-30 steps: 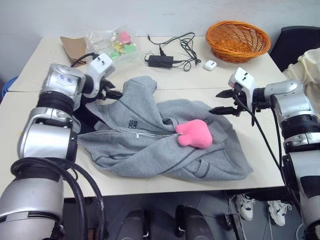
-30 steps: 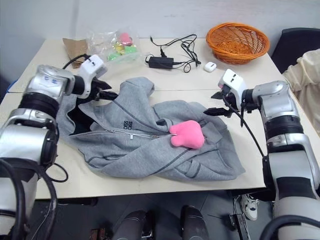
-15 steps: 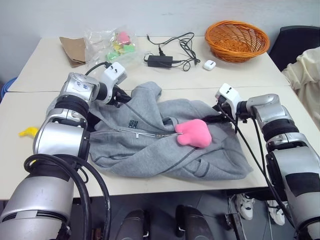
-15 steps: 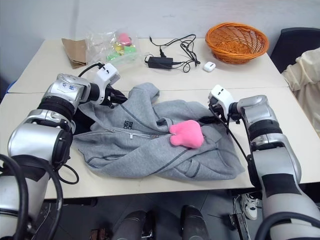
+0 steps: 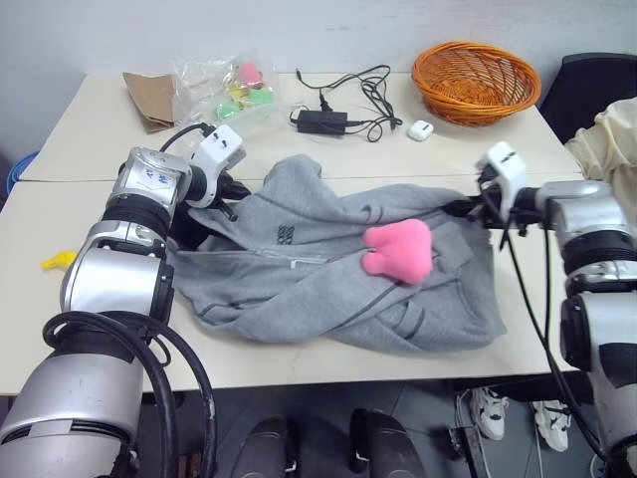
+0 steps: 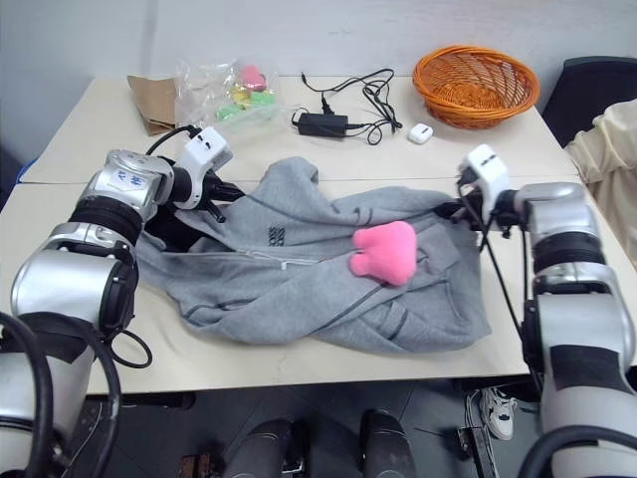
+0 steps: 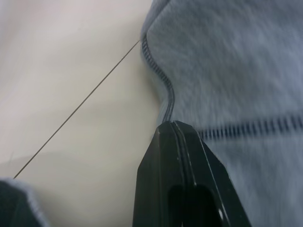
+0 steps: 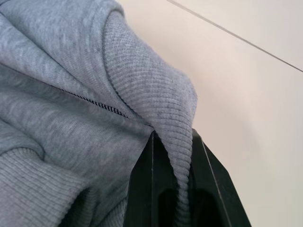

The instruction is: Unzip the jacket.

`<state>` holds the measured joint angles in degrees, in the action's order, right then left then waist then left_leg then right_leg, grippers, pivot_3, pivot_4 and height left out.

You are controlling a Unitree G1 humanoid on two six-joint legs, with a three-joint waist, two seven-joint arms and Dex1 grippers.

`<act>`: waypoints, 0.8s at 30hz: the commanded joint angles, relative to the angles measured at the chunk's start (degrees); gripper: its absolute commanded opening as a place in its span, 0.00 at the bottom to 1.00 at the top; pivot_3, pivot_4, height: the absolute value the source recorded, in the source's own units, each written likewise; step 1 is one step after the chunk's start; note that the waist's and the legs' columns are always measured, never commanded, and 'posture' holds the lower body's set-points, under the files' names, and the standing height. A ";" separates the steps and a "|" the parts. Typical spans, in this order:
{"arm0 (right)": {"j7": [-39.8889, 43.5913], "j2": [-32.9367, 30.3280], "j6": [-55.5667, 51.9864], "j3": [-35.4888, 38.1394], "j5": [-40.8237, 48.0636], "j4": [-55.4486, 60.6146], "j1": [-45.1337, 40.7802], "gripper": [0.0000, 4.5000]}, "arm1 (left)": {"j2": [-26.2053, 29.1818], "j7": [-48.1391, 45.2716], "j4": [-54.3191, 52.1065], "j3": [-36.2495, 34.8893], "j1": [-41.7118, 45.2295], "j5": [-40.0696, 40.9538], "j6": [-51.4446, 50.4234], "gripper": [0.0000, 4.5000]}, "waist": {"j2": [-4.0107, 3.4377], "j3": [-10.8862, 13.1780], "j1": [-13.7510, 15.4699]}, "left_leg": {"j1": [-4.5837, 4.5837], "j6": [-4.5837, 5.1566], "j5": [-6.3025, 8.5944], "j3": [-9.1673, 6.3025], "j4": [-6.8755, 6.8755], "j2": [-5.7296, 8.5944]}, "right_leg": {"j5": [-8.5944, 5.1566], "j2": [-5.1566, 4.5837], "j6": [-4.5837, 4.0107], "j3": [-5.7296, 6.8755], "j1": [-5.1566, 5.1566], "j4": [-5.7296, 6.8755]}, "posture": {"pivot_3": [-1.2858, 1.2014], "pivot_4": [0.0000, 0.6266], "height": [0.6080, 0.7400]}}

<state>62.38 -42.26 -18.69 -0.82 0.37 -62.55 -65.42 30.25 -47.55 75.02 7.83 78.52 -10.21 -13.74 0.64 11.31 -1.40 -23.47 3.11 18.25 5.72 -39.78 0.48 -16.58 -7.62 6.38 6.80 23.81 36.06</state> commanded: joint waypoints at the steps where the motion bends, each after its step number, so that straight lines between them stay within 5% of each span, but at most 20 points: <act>1: -3.32 -3.73 -5.77 6.55 4.68 7.41 3.85 0.00 | 0.80 2.90 -0.28 -1.25 -0.65 -0.08 1.22 0.00 | 0.00 0.00 -0.03 | 0.00 0.00 0.00 0.00 0.00 -0.01 | 0.00 0.01 0.00 0.01 0.00 0.00 | 0.52 0.24 1.00; 8: -10.56 -2.22 -7.58 9.66 6.65 15.19 10.24 0.00 | -0.70 8.63 -0.22 -3.84 -1.29 1.11 2.53 0.00 | 0.00 0.00 0.16 | 0.00 0.01 0.00 0.01 -0.01 0.01 | 0.01 -0.02 0.02 0.00 0.00 0.01 | 0.52 0.24 1.00; 14: -7.53 -6.59 -7.72 9.75 7.82 30.85 15.29 0.00 | -0.42 8.12 -1.48 -7.96 1.11 4.07 5.05 0.00 | -0.02 0.01 0.63 | -0.01 0.01 0.00 0.03 -0.02 0.02 | 0.01 -0.02 0.02 -0.01 0.02 0.01 | 0.52 0.24 1.00; 18: -7.03 -9.28 -13.57 12.14 10.81 37.71 17.16 0.24 | 1.39 2.86 -2.88 -9.27 1.63 5.48 5.02 0.13 | -0.03 0.01 0.96 | 0.00 0.01 0.00 0.04 -0.02 0.01 | 0.01 0.00 0.02 -0.02 0.02 0.00 | 0.52 0.24 1.00; 23: -4.17 -11.68 -15.98 12.71 14.08 46.25 21.62 0.62 | 2.22 -2.37 -6.23 -9.89 1.48 6.89 4.41 0.47 | -0.02 0.01 1.41 | 0.02 0.01 0.00 0.03 -0.07 0.00 | 0.01 0.03 0.02 0.01 -0.03 0.00 | 0.52 0.24 1.00; 24: -3.58 -12.28 -15.57 12.92 14.45 47.52 22.40 0.63 | 2.32 -3.78 -7.32 -10.09 1.62 7.46 4.13 0.55 | -0.02 0.01 1.46 | 0.02 0.02 0.00 0.04 -0.09 0.01 | 0.02 0.02 0.03 0.00 -0.04 0.01 | 0.52 0.24 1.00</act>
<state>57.57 -51.87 -34.36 9.71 13.11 -18.78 -42.79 31.94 -49.23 71.14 -1.26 78.51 -4.54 -9.67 0.62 11.33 0.06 -23.45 3.13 18.26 5.76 -39.88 0.49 -16.56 -7.61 6.42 6.81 23.77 36.07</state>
